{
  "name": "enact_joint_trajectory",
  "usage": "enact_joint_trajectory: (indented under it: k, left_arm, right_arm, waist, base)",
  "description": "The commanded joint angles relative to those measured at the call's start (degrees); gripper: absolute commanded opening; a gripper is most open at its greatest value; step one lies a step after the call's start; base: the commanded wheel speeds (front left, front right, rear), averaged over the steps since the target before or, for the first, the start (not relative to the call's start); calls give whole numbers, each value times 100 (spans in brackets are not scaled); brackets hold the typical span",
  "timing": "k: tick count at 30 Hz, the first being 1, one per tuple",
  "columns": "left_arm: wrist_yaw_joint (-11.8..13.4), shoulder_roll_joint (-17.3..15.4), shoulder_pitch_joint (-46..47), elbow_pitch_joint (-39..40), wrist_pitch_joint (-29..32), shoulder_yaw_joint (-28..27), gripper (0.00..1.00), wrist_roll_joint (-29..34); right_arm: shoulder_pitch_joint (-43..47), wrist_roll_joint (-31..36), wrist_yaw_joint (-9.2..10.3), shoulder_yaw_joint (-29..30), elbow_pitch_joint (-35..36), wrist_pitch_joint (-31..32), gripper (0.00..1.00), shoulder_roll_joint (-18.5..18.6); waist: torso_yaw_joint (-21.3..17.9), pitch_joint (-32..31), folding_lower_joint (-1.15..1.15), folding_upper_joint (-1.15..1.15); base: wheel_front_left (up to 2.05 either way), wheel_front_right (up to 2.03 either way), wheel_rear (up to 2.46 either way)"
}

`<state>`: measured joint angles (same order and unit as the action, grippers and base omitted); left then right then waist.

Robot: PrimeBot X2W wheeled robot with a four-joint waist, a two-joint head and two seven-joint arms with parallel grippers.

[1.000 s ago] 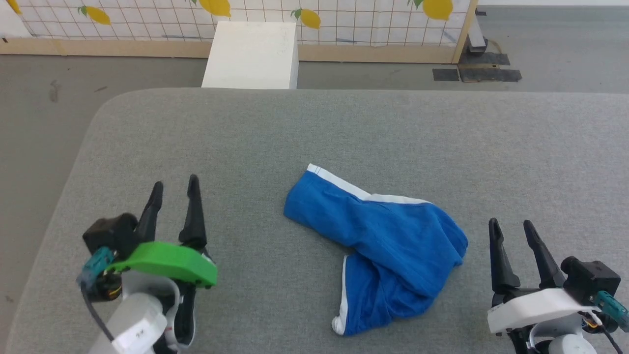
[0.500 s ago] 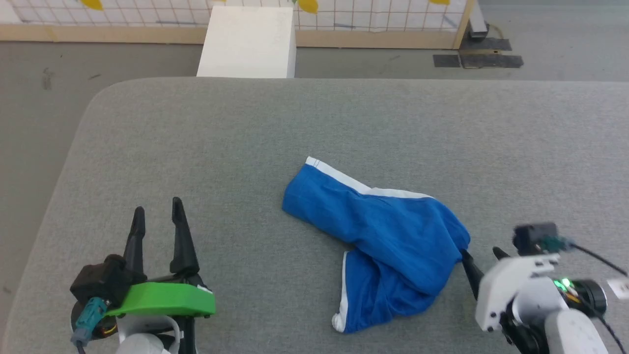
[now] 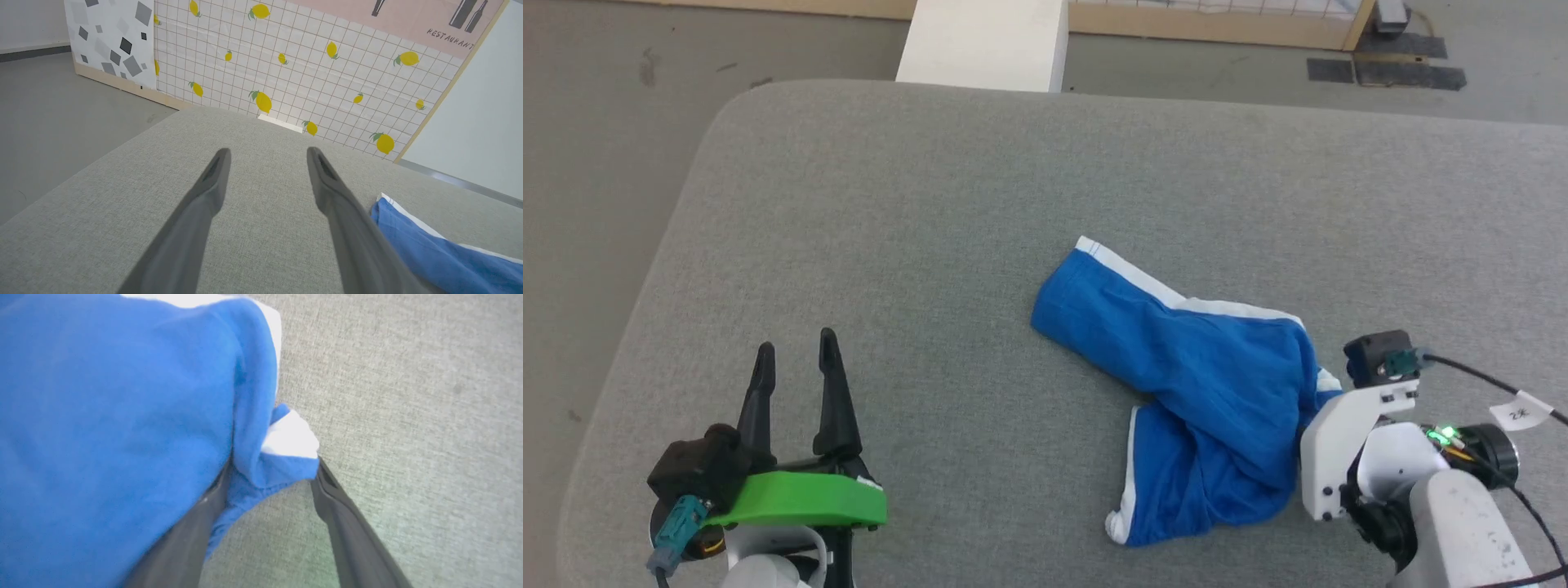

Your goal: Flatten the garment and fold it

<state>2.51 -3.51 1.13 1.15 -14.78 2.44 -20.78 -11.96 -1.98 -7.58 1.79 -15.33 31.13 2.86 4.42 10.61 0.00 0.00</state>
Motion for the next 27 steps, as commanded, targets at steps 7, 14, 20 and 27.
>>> enact_joint_trajectory:
  k: [7,14,20,27]
  left_arm:
    - [-121,59,100,-87,-21,-7,100,-15]
    - [-147,62,154,-188,-21,125,100,-116]
    - [-207,62,217,-448,-21,314,100,-315]
    - [-359,63,1222,-1124,488,884,100,-853]
  right_arm:
    - [2,-224,9,513,222,-379,0,30]
    - [350,20,9,1442,779,-159,0,158]
    - [429,-295,9,1645,940,-297,100,34]
    - [455,-845,9,1859,1177,-1120,100,4]
  waist:
    - [-108,-79,0,0]
    - [-188,-114,0,0]
    - [-311,-147,0,0]
    - [-485,-171,0,0]
  base:
    - [0,0,0]
    - [0,0,0]
    - [0,0,0]
    - [0,0,0]
